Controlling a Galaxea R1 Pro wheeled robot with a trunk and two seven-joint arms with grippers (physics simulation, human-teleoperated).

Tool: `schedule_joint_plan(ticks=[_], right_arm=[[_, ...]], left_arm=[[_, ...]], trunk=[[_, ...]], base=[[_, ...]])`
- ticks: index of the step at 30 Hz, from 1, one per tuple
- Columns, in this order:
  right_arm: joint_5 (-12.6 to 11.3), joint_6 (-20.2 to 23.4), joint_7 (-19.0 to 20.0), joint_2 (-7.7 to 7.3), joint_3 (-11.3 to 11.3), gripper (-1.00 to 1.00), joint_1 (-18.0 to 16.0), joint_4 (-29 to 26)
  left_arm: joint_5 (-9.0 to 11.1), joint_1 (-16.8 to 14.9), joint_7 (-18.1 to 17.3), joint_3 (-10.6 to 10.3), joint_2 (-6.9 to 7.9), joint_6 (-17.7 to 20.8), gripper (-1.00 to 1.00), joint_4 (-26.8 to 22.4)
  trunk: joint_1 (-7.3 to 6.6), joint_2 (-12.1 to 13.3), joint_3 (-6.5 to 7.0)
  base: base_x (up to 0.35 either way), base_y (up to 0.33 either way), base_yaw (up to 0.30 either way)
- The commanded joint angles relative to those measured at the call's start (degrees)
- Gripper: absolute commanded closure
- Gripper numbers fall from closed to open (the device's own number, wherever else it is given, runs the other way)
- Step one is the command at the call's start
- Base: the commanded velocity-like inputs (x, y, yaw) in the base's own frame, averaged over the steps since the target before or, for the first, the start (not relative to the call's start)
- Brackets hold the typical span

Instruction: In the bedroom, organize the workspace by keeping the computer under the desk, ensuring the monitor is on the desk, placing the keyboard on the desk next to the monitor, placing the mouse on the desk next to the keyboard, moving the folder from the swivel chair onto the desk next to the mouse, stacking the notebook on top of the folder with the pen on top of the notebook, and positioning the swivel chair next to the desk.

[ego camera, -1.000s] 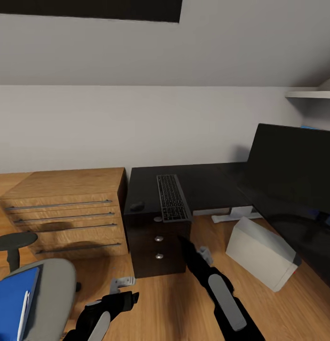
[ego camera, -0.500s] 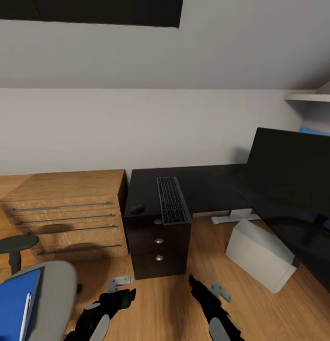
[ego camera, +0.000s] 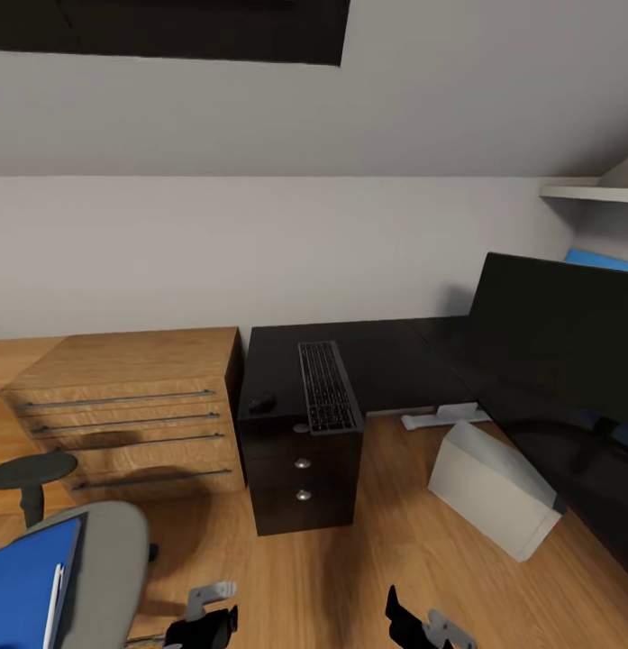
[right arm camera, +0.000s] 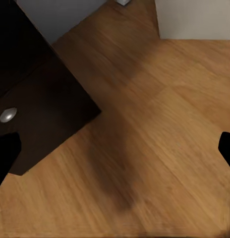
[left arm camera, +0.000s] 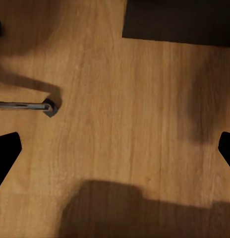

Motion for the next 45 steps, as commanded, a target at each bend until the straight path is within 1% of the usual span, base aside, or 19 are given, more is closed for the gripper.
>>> schedule_joint_plan(ticks=[1,3,4,9,15,16,19,20,24,28,29,32,38,45], right_arm=[[0.1,-0.4,-0.2,-0.08,0.7,-1.0,0.0,0.5],[0.8,-0.5,0.3,-0.1,1.0,-1.0,0.0,1.3],[1.9,-0.7,0.9,-0.07,1.4,-1.0,0.0,2.4],[2.5,-0.8,1.2,0.12,2.0,-1.0,0.0,3.2],[3.3,-0.9,1.3,0.4,3.1,-1.0,-0.1,4.5],[4.7,-0.9,1.3,0.46,4.4,-1.0,-0.1,4.9],[5.6,-0.9,1.2,0.45,5.0,-1.0,-0.1,5.0],[6.0,-0.9,1.2,0.41,5.2,-1.0,-0.1,5.0],[6.6,-0.9,1.2,0.32,5.4,-1.0,-0.1,5.1],[6.7,-0.9,1.2,0.33,5.5,-1.0,-0.1,5.2],[6.8,-1.0,1.2,0.31,5.5,-1.0,-0.1,6.7],[6.8,-1.6,1.2,0.13,5.4,-1.0,-0.1,7.0],[6.8,-4.0,1.2,0.04,5.4,-1.0,-0.1,7.4],[6.8,-4.4,1.2,0.03,5.4,-1.0,-0.1,7.4]], left_arm=[[0.4,0.0,0.5,-0.4,0.04,-1.1,-1.0,0.8],[0.4,0.0,0.6,-0.6,-0.02,-3.2,-1.0,2.3],[0.4,0.0,0.6,-1.0,0.03,-6.0,-1.0,4.1],[0.5,-0.1,0.8,-1.3,0.0,-7.7,-1.0,5.4],[0.5,0.0,1.3,-2.0,-0.22,-8.0,-1.0,7.2],[0.4,0.0,2.5,-2.8,-0.44,-8.1,-1.0,7.8],[0.4,-0.1,3.9,-3.7,-0.78,-8.2,-1.0,8.0],[0.4,0.0,4.9,-4.3,-1.01,-8.2,-1.0,8.1],[0.5,-0.1,6.9,-5.2,-1.29,-8.2,-1.0,8.3],[0.5,0.0,7.5,-5.4,-1.37,-8.2,-1.0,8.4],[0.5,-0.1,7.9,-5.8,-1.48,-8.3,-1.0,9.9],[0.5,-0.1,7.9,-6.0,-1.48,-8.3,-1.0,10.6],[0.6,-0.1,8.0,-6.0,-1.43,-8.3,-1.0,11.0],[0.5,-0.1,8.0,-5.9,-1.43,-8.3,-1.0,11.0]], trunk=[[-0.23,0.4,0.13],[-0.67,1.2,0.49],[-0.89,1.6,0.67],[-1.99,3.6,1.57],[-3.3,6.0,2.64],[-3.52,6.4,2.82],[-4.18,7.6,3.36],[-4.4,8.0,3.54],[-5.28,9.6,4.26],[-6.16,11.2,4.98],[-6.38,11.6,5.16],[-7.04,12.8,5.7],[-8.36,15.2,6.77],[-9.89,18.0,8.03]], base=[[0.0,0.0,0.0],[0.0,0.0,0.0],[0.0,0.0,0.0],[0.0,0.0,0.0],[0.0,0.0,0.0],[0.0,0.0,0.0],[0.0,0.0,0.0],[0.0,0.0,0.0],[0.0,0.0,0.0],[0.0,0.0,0.0],[-0.039,0.0,0.0],[-0.105,-0.019,0.0],[-0.184,-0.138,0.0],[-0.07,-0.071,0.0]])
